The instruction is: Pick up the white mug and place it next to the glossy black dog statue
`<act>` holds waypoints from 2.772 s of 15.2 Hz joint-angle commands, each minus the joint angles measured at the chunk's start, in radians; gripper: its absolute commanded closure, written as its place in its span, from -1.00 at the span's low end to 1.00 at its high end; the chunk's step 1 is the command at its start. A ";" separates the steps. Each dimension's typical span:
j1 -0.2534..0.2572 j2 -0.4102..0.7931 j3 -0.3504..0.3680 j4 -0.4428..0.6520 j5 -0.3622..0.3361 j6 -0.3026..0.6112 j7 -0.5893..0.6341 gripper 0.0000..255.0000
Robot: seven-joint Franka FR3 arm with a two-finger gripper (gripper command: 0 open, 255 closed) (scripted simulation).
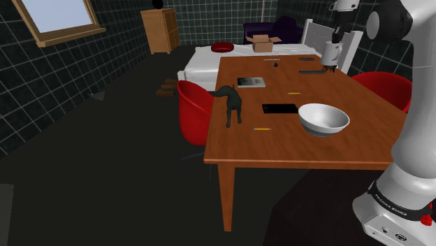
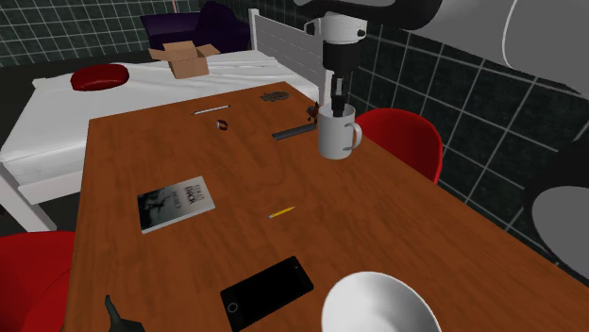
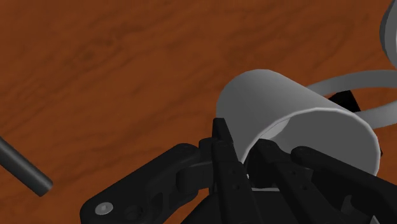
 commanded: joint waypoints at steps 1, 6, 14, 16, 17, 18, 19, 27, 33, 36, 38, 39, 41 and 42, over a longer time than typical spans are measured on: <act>-0.012 0.010 0.001 0.043 0.006 -0.034 -0.001 1.00; -0.054 0.050 0.006 0.179 0.028 -0.128 -0.002 1.00; -0.182 0.179 0.035 0.516 0.099 -0.326 0.012 1.00; -0.039 0.040 0.002 0.272 0.031 -0.229 0.033 1.00; 0.012 -0.011 -0.005 0.193 0.004 -0.199 0.052 1.00; 0.057 -0.057 -0.007 0.125 -0.022 -0.174 0.074 1.00; 0.098 -0.099 -0.007 0.067 -0.046 -0.153 0.098 1.00; 0.328 -0.366 0.053 -0.249 -0.199 -0.059 0.330 1.00; 0.425 -0.497 0.140 -0.387 -0.258 -0.035 0.509 1.00; 0.463 -0.542 0.187 -0.434 -0.271 -0.029 0.594 1.00; 0.486 -0.565 0.218 -0.460 -0.275 -0.026 0.649 1.00; 0.497 -0.574 0.233 -0.470 -0.275 -0.025 0.676 1.00; 0.519 -0.590 0.264 -0.488 -0.275 -0.023 0.729 1.00; 0.529 -0.596 0.279 -0.495 -0.273 -0.022 0.755 1.00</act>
